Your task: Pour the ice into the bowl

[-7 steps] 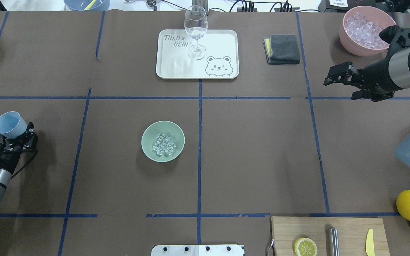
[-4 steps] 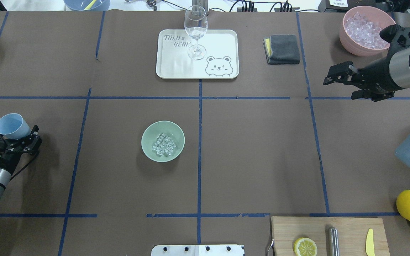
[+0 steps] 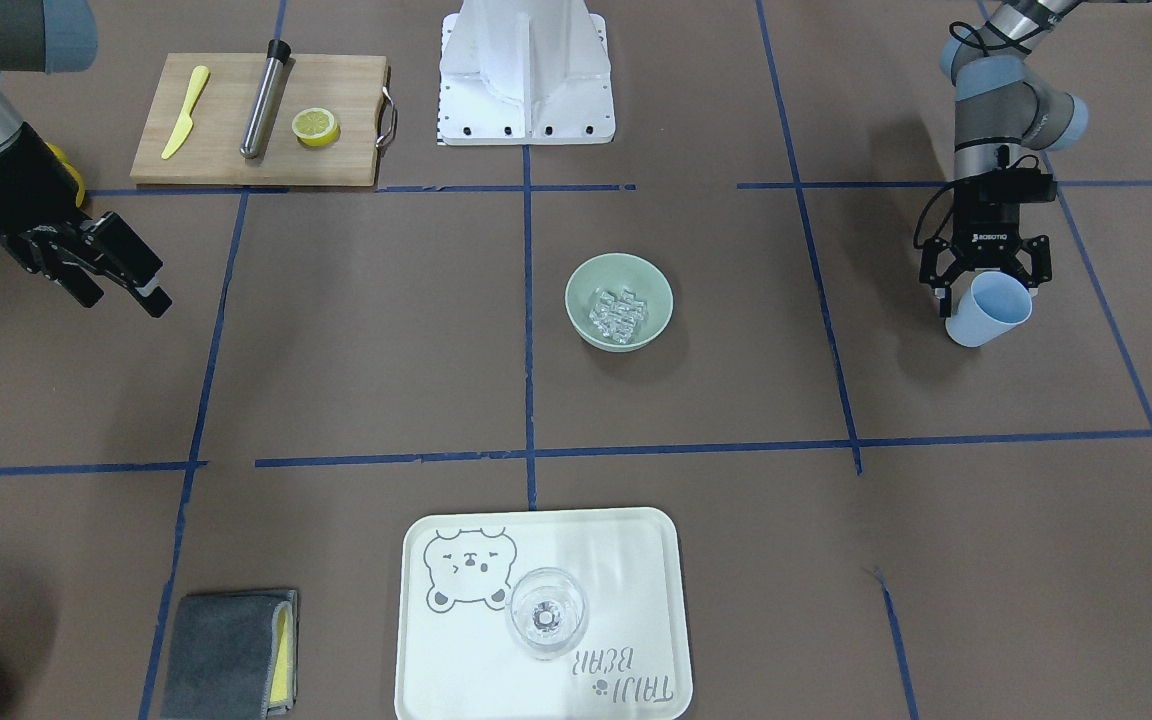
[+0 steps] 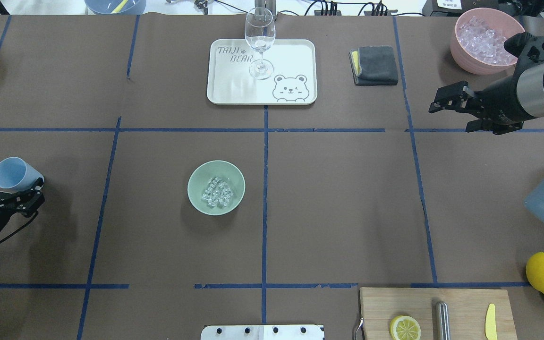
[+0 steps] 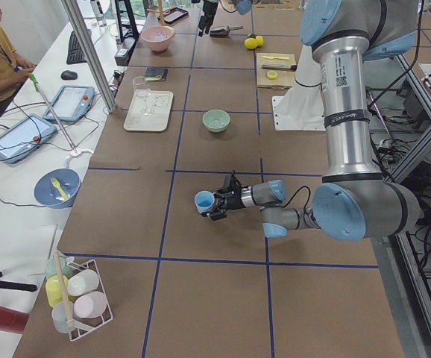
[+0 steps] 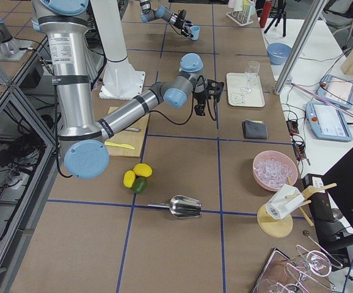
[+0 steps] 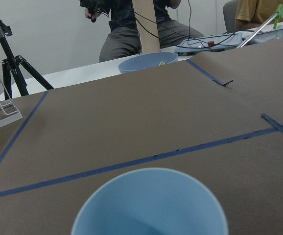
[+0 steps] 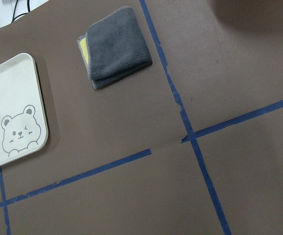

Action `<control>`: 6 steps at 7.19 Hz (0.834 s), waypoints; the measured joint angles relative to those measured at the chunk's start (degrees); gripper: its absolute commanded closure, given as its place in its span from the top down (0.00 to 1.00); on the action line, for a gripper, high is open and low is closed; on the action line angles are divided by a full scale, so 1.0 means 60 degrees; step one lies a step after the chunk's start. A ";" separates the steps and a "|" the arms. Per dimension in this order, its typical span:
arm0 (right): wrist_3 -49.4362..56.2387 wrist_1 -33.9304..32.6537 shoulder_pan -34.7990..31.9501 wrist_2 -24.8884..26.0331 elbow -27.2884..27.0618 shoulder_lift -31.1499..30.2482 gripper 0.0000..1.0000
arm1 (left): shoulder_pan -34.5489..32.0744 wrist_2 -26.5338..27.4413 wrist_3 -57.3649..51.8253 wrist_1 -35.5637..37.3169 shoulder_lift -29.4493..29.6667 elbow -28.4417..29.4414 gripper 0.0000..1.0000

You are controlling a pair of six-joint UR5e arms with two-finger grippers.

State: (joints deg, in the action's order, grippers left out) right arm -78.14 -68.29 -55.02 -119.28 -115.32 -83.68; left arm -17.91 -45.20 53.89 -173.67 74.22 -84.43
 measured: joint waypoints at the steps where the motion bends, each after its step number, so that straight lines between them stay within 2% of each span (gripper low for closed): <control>1: 0.0000 0.0000 0.0000 -0.0007 0.0014 0.0001 1.00 | -0.0002 -0.0648 -0.0225 -0.0001 -0.0308 -0.0325 1.00; 4: 0.0000 0.0000 -0.0008 -0.0061 0.0009 0.0002 1.00 | -0.0065 -0.2529 -0.2096 0.0000 -0.1124 -0.1374 1.00; 6: -0.0003 0.0000 -0.0023 -0.0070 0.0009 0.0017 1.00 | -0.0509 -0.3715 -0.4316 -0.0006 -0.1763 -0.1676 1.00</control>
State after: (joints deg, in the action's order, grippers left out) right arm -78.15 -68.29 -55.16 -119.70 -115.27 -83.58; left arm -20.96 -67.49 28.00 -173.71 63.64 -94.49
